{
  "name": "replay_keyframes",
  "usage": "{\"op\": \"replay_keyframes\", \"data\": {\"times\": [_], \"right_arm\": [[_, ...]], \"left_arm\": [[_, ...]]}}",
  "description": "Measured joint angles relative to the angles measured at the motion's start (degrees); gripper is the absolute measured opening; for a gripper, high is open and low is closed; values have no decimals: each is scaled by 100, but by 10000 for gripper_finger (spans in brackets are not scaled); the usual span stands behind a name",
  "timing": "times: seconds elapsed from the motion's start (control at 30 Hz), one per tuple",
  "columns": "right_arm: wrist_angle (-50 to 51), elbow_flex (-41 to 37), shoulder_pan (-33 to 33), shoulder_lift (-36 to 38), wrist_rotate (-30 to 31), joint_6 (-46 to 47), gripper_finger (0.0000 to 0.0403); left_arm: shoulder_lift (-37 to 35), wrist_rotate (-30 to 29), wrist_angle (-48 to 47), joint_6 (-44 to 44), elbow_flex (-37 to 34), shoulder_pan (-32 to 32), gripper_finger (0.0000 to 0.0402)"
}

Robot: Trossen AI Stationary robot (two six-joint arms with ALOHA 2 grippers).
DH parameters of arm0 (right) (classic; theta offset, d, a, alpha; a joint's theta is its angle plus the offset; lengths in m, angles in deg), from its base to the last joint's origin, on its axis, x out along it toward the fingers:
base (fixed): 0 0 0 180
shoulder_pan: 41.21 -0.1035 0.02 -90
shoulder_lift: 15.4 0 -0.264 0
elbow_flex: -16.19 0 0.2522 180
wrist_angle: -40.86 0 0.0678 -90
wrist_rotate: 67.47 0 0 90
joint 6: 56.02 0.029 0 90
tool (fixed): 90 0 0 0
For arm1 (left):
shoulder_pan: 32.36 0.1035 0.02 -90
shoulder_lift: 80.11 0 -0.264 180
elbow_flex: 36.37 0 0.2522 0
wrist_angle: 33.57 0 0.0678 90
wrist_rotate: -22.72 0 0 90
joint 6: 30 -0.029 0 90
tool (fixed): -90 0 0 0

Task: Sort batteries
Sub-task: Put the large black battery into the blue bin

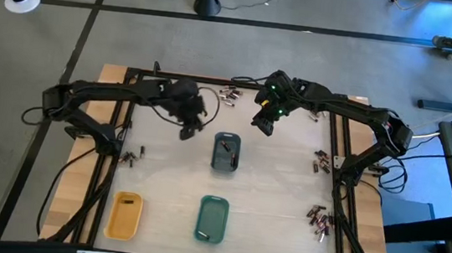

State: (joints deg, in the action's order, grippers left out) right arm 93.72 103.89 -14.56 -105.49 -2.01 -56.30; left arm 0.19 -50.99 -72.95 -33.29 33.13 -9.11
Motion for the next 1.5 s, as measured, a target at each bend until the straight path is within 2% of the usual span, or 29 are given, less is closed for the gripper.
{"op": "replay_keyframes", "data": {"times": [0.17,0.3,0.43,1.03,1.17,1.33,1.43,1.5], "right_arm": [[139,0,0,0,69,0,117],[411,1,1,0,446,-17,117],[446,1,1,0,507,-41,117],[432,-1,1,0,505,-147,117],[426,-1,1,0,505,-156,117],[425,-1,1,0,505,-192,117],[423,0,1,0,505,-208,117],[401,-1,1,0,505,-248,117]], "left_arm": [[486,442,1118,578,0,-137,40],[923,752,1451,856,0,-358,44],[1117,1155,1587,1178,-2,-366,45],[1073,1181,1524,1299,1,-280,127],[758,1191,973,1188,209,-128,128],[176,1068,-969,498,481,-15,128],[-49,503,-2516,343,509,-58,129],[-45,-35,-3473,1051,472,-106,129]]}}
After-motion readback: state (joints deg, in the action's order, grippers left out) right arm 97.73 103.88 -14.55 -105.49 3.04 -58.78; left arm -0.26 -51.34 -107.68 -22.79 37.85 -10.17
